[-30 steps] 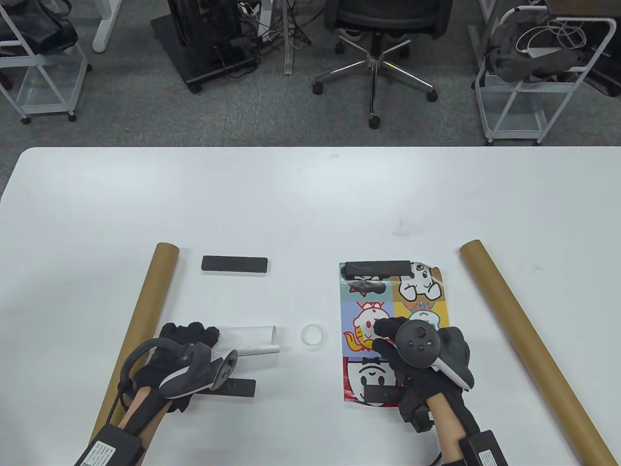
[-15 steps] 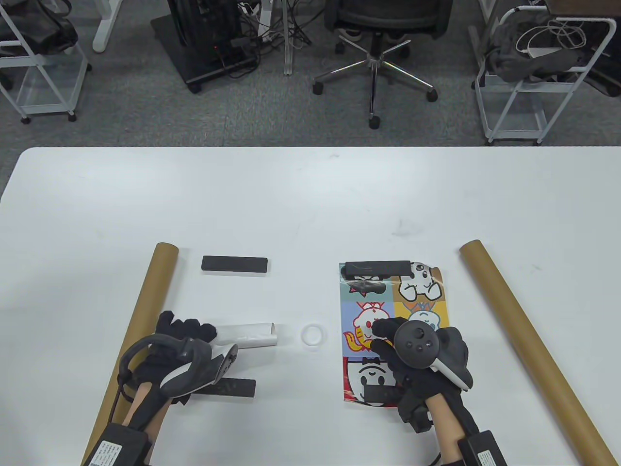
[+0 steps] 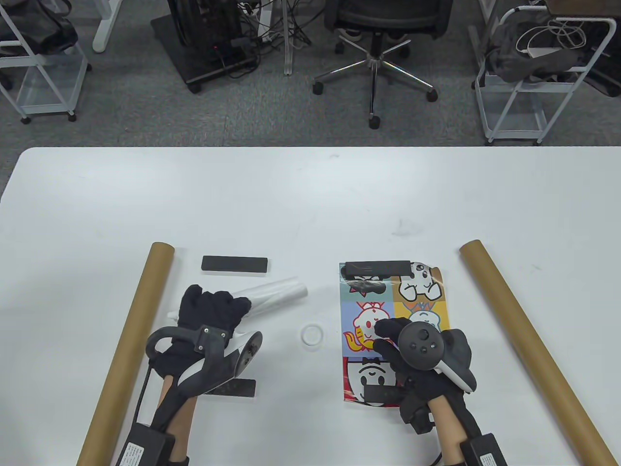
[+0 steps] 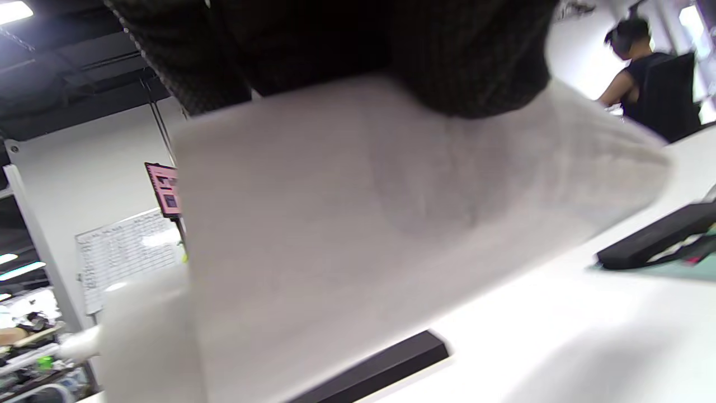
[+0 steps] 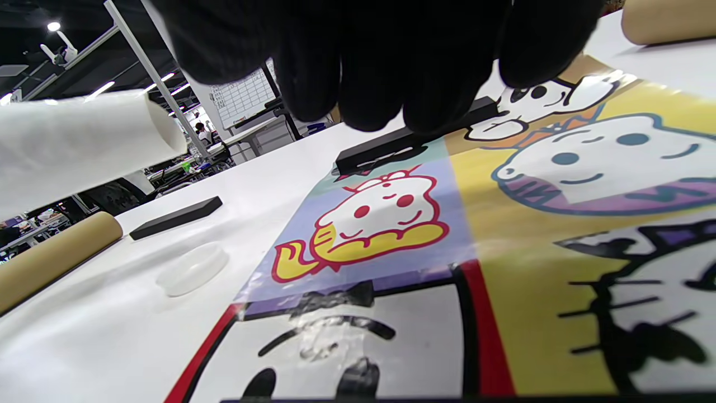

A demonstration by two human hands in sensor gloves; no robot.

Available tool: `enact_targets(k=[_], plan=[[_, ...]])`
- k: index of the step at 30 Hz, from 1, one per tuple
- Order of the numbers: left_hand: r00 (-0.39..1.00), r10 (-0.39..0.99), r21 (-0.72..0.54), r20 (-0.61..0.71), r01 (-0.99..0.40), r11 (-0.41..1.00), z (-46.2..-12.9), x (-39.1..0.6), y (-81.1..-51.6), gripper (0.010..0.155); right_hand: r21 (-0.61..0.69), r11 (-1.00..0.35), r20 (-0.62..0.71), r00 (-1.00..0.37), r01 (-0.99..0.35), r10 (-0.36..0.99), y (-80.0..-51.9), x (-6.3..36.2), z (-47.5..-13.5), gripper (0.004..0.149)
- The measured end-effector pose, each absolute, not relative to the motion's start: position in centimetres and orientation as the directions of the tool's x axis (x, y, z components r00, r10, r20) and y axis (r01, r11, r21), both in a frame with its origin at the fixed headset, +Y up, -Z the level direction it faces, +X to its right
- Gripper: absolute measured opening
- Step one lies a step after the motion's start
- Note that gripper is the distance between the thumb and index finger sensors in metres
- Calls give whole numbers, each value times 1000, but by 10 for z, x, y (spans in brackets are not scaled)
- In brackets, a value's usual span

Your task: Roll up posters and store in mailing tubes

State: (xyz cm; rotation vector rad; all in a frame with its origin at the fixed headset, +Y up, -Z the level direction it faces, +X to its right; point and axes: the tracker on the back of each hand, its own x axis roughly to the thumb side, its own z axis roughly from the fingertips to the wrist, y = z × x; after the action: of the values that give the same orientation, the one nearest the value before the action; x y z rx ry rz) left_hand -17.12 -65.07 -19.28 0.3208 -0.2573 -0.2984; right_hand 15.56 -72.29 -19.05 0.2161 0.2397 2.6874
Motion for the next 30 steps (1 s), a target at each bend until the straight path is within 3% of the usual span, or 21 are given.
enact_targets(k=[8, 15, 21, 23, 27, 30], plan=[[925, -259, 326, 277, 163, 931, -185, -159, -663, 39, 70, -899, 174, -882, -432, 437, -696, 151, -190, 54], [907, -266, 357, 327, 142, 923, -176, -147, -657, 39, 40, -941, 304, -893, -335, 331, -675, 104, -191, 63], [886, -270, 382, 377, 117, 917, -166, -136, -656, 39, 33, -973, 426, -878, -227, 219, -677, 62, -189, 76], [883, -265, 391, 386, 103, 915, -164, -134, -656, 39, 8, -979, 446, -876, -202, 184, -678, 55, -184, 74], [879, -250, 379, 406, 87, 921, -162, -129, -658, 40, -157, -979, 437, -898, -129, 48, -675, 50, -171, 53], [884, -219, 359, 414, 63, 931, -161, -128, -658, 41, -158, -978, 444, -894, -140, 56, -676, 52, -167, 46]])
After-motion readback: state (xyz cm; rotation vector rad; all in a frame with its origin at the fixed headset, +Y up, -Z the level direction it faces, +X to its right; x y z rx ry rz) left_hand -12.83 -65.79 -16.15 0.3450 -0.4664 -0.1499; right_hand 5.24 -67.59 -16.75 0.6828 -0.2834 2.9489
